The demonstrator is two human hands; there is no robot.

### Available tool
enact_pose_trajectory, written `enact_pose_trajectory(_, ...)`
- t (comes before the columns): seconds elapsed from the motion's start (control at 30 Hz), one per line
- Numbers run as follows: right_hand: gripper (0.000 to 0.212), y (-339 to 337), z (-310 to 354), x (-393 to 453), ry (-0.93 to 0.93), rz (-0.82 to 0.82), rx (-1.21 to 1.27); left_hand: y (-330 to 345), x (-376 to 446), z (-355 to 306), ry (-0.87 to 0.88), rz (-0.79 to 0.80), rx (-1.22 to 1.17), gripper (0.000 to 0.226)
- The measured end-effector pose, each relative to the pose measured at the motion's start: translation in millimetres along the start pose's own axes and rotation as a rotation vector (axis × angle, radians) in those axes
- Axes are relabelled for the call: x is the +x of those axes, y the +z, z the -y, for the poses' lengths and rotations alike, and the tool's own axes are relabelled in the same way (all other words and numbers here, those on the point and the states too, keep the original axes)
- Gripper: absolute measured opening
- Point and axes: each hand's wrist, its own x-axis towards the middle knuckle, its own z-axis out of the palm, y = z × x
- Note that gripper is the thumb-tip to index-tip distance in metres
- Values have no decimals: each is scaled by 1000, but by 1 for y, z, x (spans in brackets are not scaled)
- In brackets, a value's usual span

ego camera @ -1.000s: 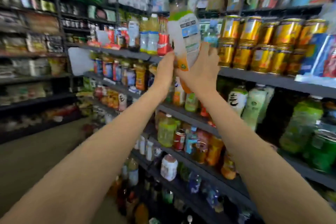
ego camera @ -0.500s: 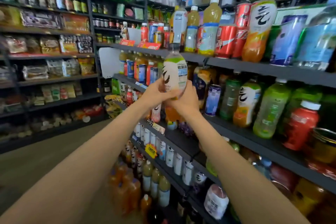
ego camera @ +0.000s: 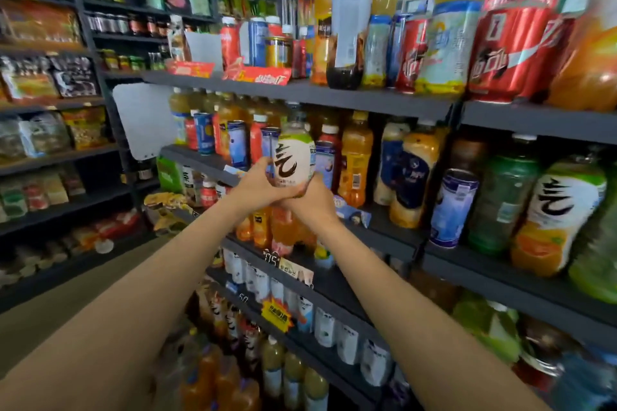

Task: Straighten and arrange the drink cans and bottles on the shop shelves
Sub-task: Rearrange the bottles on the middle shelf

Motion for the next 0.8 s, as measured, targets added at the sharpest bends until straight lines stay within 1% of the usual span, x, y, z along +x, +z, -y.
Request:
enact_pose_trajectory(0.03,62,14,-8,7,29,-29,-9,-6,11,13,-7,77,23,73)
enact_pose_trajectory(0.1,70,43,-26,15,96,-52,-15,-19,30,43,-76,287,46,82)
enact_pose_trajectory(0.13,73,57,-36,16,120,-52,-26,-25,37,57,-111,402,45,73)
enact_pose_trajectory(0.17,72,71,-46,15,134,-45,-51,-29,42,71,-144,512,43,57)
enact_pose_trajectory(0.2,70,83,-55,12,147,-32,-79,-31,47,86,-180,602,33,48)
enact_pose_trajectory(0.23,72,94,-64,11,161,-15,-100,-32,51,100,-205,665,29,48)
enact_pose_trajectory(0.3,79,114,-83,7,233,-4,-125,-27,56,129,-244,732,21,60)
enact_pose_trajectory(0.33,77,121,-93,5,275,-29,-144,-22,56,143,-259,745,16,58)
enact_pose_trajectory(0.4,68,130,-109,2,334,-56,-182,-12,55,159,-282,750,7,41)
enact_pose_trajectory(0.43,67,133,-116,1,359,-58,-187,-5,57,168,-267,753,18,38)
enact_pose_trajectory(0.47,69,134,-117,0,368,-59,-193,0,59,175,-242,757,26,40)
enact_pose_trajectory(0.5,72,135,-122,0,380,-65,-207,6,60,181,-203,759,41,48)
enact_pose_trajectory(0.57,72,133,-132,-4,420,-72,-234,20,60,191,-154,762,82,73)
enact_pose_trajectory(0.6,71,133,-136,-7,449,-75,-234,28,59,196,-142,761,100,78)
enact_pose_trajectory(0.67,71,131,-142,-13,487,-95,-220,43,55,200,-134,768,117,78)
enact_pose_trajectory(0.73,72,126,-149,-16,450,-125,-259,56,50,205,-152,754,109,72)
enact_pose_trajectory(0.8,69,120,-152,-19,415,-150,-309,67,48,207,-171,735,76,70)
